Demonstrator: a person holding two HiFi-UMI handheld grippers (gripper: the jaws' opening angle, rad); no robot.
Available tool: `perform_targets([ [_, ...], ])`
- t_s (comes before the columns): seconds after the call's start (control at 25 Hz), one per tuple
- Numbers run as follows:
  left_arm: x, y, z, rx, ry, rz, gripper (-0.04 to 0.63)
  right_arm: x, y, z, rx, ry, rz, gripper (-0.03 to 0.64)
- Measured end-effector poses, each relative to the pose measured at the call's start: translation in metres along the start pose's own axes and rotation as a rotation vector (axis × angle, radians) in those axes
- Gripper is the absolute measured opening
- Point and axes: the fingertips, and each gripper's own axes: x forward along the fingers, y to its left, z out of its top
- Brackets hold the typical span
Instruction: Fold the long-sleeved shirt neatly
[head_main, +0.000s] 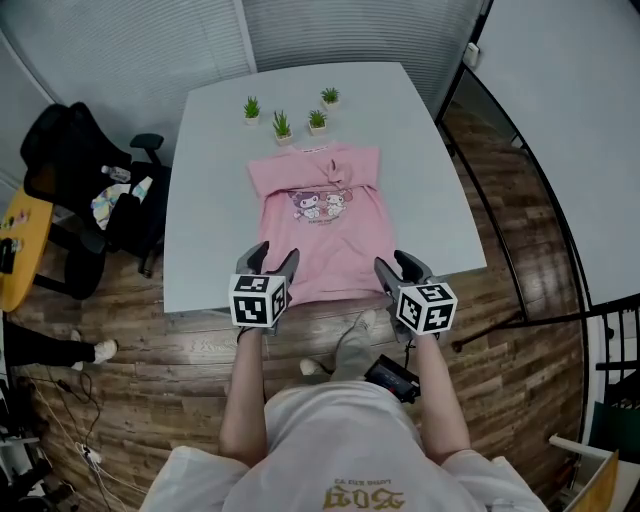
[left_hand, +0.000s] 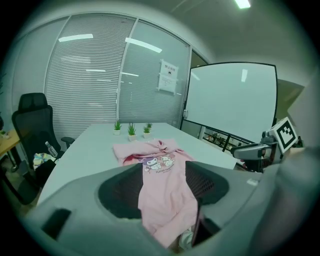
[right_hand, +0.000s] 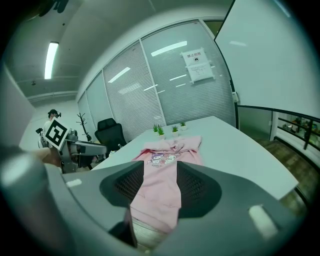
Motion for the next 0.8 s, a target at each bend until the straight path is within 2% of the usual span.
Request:
perform_targets([
  [0.28,-0.013,0.009,-0.061,0.004,0.113,0.032,0.272,-0.002,-0.002,-0.036,-0.019,0.062,0.000,0.207],
  [0.44,-0.013,0.006,-0.098,-0.023,0.183,0.012,0.273,0.000,0.003,-0.064,-0.046,0.110,0.023,0.209],
  [0.56,-0.010,0.001,-0.122,-0.031,0.228,-0.002,0.273,0.002,-0.001,-0.087,-0.093,0.175,0.008,0.209],
  [0.8,-0.005,0.011,-0.165,0.037,0.324,0.056,0.270,0.007,-0.014,-0.120,-0.180,0.268,-0.020,0.209],
])
